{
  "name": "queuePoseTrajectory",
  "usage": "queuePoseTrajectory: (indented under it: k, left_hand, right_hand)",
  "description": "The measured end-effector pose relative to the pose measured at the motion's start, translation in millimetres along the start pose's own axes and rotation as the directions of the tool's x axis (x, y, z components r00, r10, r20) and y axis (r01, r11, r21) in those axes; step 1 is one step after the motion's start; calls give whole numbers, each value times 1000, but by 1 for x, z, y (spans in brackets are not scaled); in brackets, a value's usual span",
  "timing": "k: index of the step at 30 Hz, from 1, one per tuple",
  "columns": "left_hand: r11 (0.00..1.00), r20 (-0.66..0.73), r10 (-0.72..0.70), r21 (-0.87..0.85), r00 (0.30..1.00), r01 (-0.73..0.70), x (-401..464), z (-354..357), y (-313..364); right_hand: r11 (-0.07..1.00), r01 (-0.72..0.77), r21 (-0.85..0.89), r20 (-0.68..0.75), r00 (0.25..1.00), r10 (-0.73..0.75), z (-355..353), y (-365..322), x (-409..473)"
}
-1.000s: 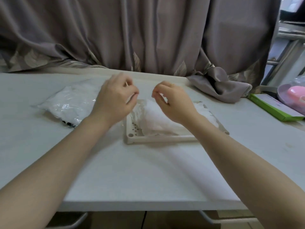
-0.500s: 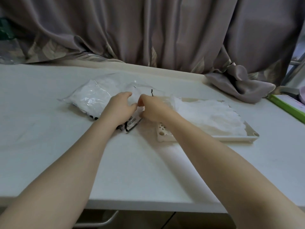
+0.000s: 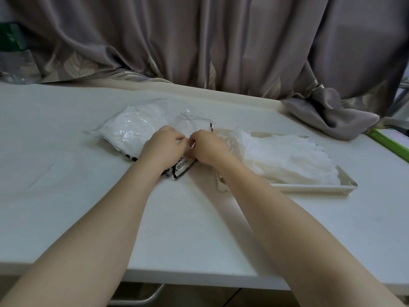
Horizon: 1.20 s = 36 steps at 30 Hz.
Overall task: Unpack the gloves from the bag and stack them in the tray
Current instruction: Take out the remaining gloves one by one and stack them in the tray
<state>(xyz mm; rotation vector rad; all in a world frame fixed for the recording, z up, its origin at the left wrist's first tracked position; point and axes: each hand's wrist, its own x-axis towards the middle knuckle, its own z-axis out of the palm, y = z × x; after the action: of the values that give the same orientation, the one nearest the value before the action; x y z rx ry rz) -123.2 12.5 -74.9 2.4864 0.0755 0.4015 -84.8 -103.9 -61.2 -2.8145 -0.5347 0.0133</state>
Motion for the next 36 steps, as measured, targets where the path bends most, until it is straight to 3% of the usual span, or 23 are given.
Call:
queuePoseTrajectory:
  k: [3, 7, 9, 11, 13, 16, 19, 21, 23, 24, 26, 30, 34, 36]
  left_hand:
    - [996, 48, -45, 84, 998, 41, 2, 3, -5]
    - [995, 51, -78, 65, 996, 75, 3, 4, -4]
    - [995, 45, -84, 49, 995, 82, 2, 3, -2]
    - [995, 52, -84, 64, 995, 80, 0, 3, 0]
    - [989, 95, -109, 115, 989, 98, -2, 4, 2]
    - [981, 144, -126, 167, 982, 102, -5, 7, 5]
    - [991, 59, -93, 105, 994, 87, -5, 6, 5]
    - [1000, -75, -13, -21, 997, 12, -8, 0, 10]
    - [963, -179, 200, -145, 963, -227, -11, -7, 20]
    - [924, -194, 297, -188, 935, -333, -15, -10, 28]
    - [869, -172, 383, -266, 908, -417, -22, -13, 43]
    - [790, -251, 381, -412, 890, -454, -31, -23, 75]
    - [718, -198, 335, -579, 921, -386, -28, -37, 100]
    - [687, -111, 281, -670, 953, -281, -24, -45, 113]
  right_hand:
    - [1000, 23, 15, -2, 1000, -23, 0, 3, -4]
    - [993, 106, 49, -18, 994, -105, -10, 14, -11]
    - [958, 136, 251, -139, 985, -103, -21, 19, -18]
    - [748, 169, 642, -221, 975, -30, -33, 20, -26]
    - [448, 234, 863, -274, 961, 26, -43, 24, -31]
    - [144, 291, 946, -306, 947, 97, -52, 28, -32]
    - [-52, 289, 956, -278, 949, 147, -56, 31, -32]
    - [-60, 298, 953, -288, 948, 139, -56, 29, -33]
    - [-9, 307, 952, -304, 946, 113, -55, 26, -36]
    - [-3, 302, 953, -300, 949, 95, -57, 25, -40]
    - [-13, 270, 963, -269, 962, 52, -61, 29, -44]
    - [20, 298, 954, -297, 954, -39, -88, 39, -59]
    - [186, 377, 907, -392, 919, 51, -107, 48, -74]
    - [224, 376, 899, -414, 897, 154, -113, 53, -77]
